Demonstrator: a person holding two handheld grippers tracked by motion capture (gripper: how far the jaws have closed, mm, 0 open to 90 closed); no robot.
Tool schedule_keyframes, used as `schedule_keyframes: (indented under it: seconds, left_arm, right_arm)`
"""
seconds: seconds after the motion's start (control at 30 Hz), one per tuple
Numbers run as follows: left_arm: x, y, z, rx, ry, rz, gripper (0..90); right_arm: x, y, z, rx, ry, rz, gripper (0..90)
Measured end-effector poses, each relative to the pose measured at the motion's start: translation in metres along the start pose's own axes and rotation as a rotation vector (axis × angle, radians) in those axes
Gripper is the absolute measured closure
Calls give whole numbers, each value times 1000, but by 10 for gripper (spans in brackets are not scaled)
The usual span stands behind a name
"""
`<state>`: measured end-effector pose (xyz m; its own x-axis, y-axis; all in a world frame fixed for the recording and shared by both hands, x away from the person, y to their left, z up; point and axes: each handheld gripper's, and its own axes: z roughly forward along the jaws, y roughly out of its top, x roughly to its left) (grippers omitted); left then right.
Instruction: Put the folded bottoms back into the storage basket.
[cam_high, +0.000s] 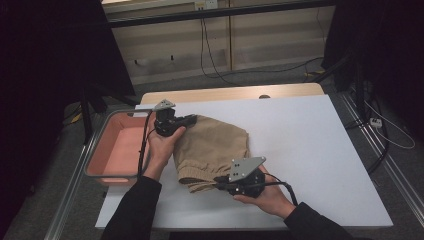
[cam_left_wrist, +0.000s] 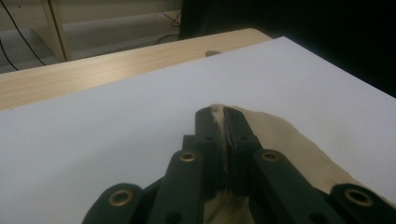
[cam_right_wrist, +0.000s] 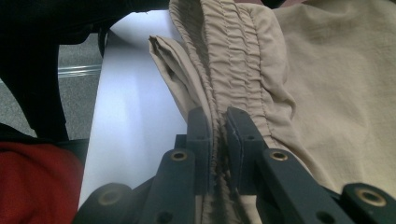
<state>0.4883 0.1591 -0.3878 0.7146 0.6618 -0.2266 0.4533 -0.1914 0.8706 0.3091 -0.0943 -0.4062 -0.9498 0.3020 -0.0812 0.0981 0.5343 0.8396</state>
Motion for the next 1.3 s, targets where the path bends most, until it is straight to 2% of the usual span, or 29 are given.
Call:
schedule_keyframes:
  seconds: [0.37,0.7,0.87,1.3]
  left_arm:
    - [-3,15,-11,-27,23,29,860]
    - [4,25,-26,-56,54,39,860]
    - [8,28,-32,-70,62,23,860]
    - [19,34,-54,-107,89,17,860]
  right_arm:
    - [-6,12,2,-36,4,-12,803]
    - [-9,21,8,-68,12,-7,804]
    - [-10,28,11,-85,19,-7,804]
    - [-14,47,23,-94,39,-30,805]
